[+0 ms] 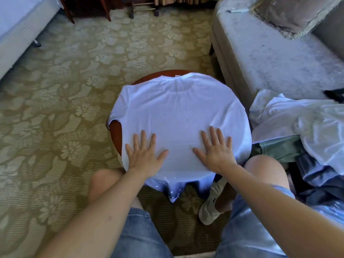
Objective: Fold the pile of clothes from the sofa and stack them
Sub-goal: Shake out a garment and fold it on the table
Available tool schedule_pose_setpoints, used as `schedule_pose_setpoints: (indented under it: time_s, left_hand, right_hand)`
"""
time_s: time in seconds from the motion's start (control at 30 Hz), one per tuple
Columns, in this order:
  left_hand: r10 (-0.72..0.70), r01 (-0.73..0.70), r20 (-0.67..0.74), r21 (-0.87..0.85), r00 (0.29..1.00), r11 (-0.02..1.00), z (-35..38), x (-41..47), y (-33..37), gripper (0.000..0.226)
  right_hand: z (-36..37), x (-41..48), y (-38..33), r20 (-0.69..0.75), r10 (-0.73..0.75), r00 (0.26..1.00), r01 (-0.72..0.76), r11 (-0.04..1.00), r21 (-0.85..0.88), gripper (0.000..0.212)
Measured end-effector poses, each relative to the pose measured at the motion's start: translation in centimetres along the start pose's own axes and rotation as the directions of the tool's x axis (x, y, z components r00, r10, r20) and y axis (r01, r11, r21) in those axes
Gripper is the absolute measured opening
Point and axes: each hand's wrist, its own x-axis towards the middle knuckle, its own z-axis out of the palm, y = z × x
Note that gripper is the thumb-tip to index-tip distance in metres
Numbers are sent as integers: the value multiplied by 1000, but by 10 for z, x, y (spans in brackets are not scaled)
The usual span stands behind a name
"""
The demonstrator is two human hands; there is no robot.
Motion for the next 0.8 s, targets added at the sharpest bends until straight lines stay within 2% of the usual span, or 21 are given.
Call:
schedule_pose_setpoints:
  time_s: [0.17, 0.27, 0.33, 0.47, 0.67, 0.8]
  left_hand:
    - [-6, 6, 37, 15, 999, 1000, 1, -22, 3, 84]
    - [1, -2, -45, -24, 999, 1000, -12, -17, 2, 75]
    - [1, -4, -101, -32, 995, 999, -20, -11, -2, 70]
    - [-36, 36, -64, -9, 997, 999, -31, 7, -12, 70]
    - [-73, 75, -51, 32, 996, 997, -29, 45, -19, 71]
    - [-118, 121, -139, 11, 983, 993, -37, 65, -33, 71]
  right_hand:
    - [6, -26, 0, 59, -16, 998, 17, 999, -28, 92]
    - [-8, -21, 3, 103, -52, 993, 54, 998, -15, 82]
    - [-20, -18, 8, 79, -67, 995, 69, 997, -22, 78]
    - [-30, -10, 6, 42, -136, 990, 139, 988, -74, 73]
    - [-41, 49, -31, -2, -133, 991, 133, 991, 8, 74]
    - [-46, 95, -62, -10, -146, 989, 147, 988, 38, 73]
